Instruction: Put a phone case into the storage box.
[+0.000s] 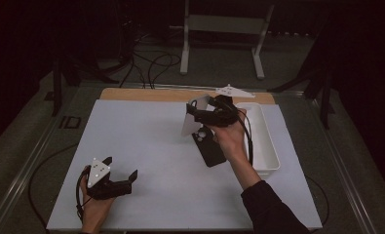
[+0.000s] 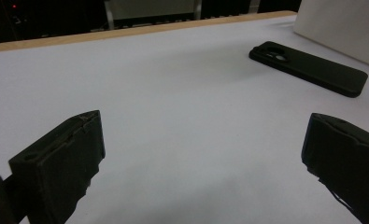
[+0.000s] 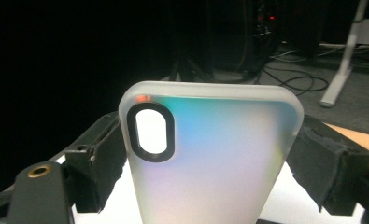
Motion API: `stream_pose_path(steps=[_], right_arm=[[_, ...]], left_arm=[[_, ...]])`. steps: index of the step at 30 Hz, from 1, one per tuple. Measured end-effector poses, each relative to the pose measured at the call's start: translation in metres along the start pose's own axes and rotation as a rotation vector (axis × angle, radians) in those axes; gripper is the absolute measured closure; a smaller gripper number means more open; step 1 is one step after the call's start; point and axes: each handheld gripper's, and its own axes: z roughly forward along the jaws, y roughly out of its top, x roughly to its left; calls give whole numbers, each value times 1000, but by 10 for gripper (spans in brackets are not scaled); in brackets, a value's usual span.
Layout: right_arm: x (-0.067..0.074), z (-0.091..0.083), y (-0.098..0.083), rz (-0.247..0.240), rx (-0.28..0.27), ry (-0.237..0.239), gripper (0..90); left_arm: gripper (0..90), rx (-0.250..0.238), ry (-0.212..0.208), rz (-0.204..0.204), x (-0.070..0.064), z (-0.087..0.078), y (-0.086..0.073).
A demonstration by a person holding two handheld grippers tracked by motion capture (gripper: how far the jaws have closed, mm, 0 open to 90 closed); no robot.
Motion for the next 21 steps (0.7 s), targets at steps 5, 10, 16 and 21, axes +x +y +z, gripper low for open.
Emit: stream_pose_path(steps=[5,10,16,21], right_arm=[[-8,2,6,-13,3,-31,170],[-16,3,11,-17,1,-61,171],[-25,2,17,-29,1,-95,170],[-33,1,21,-30,3,-126,171]], left_arm=[[1,5,1,2,0,1,0],[1,5,5,1,0,0,0],[0,4,7,1,0,0,0],[1,4,8,0,0,0,0]])
